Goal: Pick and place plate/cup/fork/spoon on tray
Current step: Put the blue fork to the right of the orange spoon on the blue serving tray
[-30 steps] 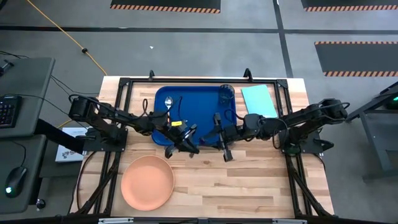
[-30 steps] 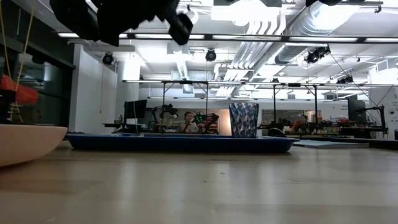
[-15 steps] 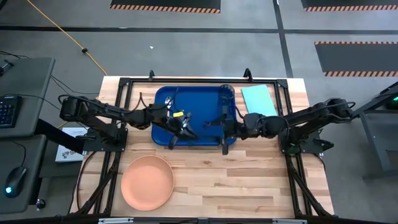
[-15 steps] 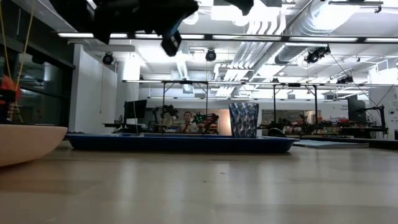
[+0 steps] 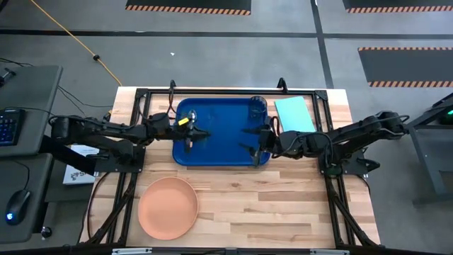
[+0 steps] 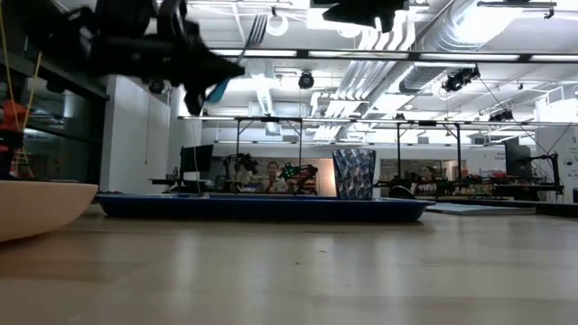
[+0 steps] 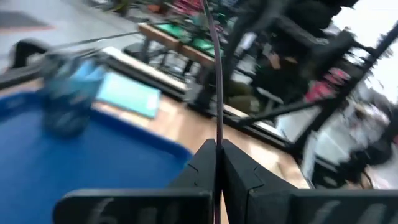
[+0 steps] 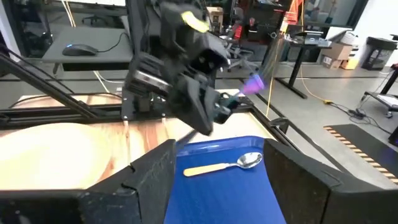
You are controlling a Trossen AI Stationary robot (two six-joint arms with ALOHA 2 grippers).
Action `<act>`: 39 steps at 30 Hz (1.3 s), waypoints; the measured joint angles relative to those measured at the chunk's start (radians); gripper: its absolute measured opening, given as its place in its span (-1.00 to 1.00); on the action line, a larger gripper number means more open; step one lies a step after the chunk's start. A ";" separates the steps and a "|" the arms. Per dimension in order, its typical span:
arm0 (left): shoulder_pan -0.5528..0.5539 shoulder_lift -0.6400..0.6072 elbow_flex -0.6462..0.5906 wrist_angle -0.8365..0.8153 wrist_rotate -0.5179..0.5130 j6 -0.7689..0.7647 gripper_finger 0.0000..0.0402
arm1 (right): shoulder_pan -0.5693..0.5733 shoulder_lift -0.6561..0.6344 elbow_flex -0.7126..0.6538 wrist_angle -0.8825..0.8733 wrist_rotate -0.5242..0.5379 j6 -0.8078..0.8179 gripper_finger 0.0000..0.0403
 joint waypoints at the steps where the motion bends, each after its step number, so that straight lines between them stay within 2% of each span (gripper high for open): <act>1: 0.016 0.016 -0.023 0.037 -0.006 -0.033 -1.00 | -0.002 0.000 0.000 0.001 0.001 0.000 0.16; 4: 0.048 0.094 -0.064 0.106 -0.063 -0.116 -1.00 | -0.013 0.000 0.000 0.016 -0.002 0.007 0.16; 7: 0.077 0.198 -0.070 0.093 -0.149 -0.186 -1.00 | -0.033 0.000 0.000 0.016 -0.002 0.055 0.16; 13: 0.120 0.338 -0.037 0.133 -0.089 -0.267 -1.00 | -0.081 0.026 0.000 -0.020 -0.048 0.200 0.16; 20: 0.116 0.324 -0.023 0.209 -0.063 -0.289 -1.00 | -0.180 0.166 -0.001 0.047 -0.106 0.301 0.16; 25: 0.067 0.322 -0.021 0.305 -0.049 -0.307 -1.00 | -0.253 0.289 -0.001 0.261 -0.281 0.377 0.16; 28: 0.028 0.322 -0.003 0.308 -0.049 -0.307 -1.00 | -0.283 0.350 -0.001 0.389 -0.340 0.427 0.16; 34: -0.034 0.322 0.029 0.307 -0.035 -0.297 -1.00 | -0.324 0.382 -0.001 0.507 -0.332 0.494 0.16; 39: -0.062 0.322 0.046 0.305 -0.038 -0.297 -1.00 | -0.319 0.382 -0.001 0.521 -0.267 0.473 0.16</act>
